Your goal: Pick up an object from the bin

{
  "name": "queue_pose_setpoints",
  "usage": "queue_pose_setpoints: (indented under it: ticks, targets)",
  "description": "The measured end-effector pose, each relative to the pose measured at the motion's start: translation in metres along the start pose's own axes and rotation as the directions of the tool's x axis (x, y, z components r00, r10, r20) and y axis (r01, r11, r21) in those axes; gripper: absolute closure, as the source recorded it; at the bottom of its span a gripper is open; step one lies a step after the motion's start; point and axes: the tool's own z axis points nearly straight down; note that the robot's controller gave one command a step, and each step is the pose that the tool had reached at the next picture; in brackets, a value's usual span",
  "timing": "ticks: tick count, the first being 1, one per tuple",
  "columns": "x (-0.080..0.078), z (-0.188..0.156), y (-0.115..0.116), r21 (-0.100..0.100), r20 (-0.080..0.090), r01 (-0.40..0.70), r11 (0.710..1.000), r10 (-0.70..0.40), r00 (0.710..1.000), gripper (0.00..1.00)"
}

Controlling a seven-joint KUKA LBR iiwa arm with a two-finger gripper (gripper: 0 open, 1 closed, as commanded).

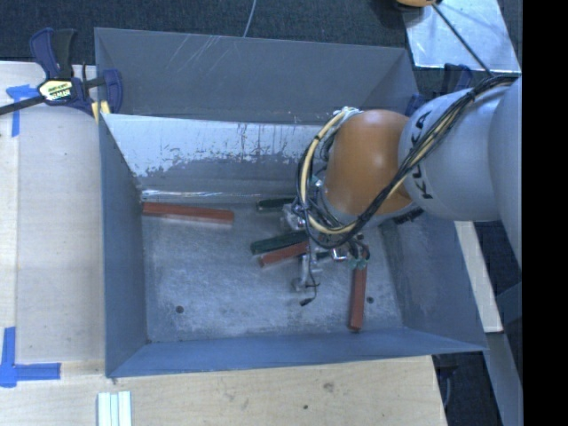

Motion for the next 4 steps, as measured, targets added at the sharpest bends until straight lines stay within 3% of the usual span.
queue_pose_setpoints:
  ticks: [1, 4]
  targets:
    - [-0.017, -0.003, -0.007, -0.001, 0.002, -0.023, 1.000, 0.023, 1.000, 1.00]
    - [-0.015, -0.023, -0.007, -0.001, -0.007, -0.024, 1.000, 0.024, 1.000, 1.00]
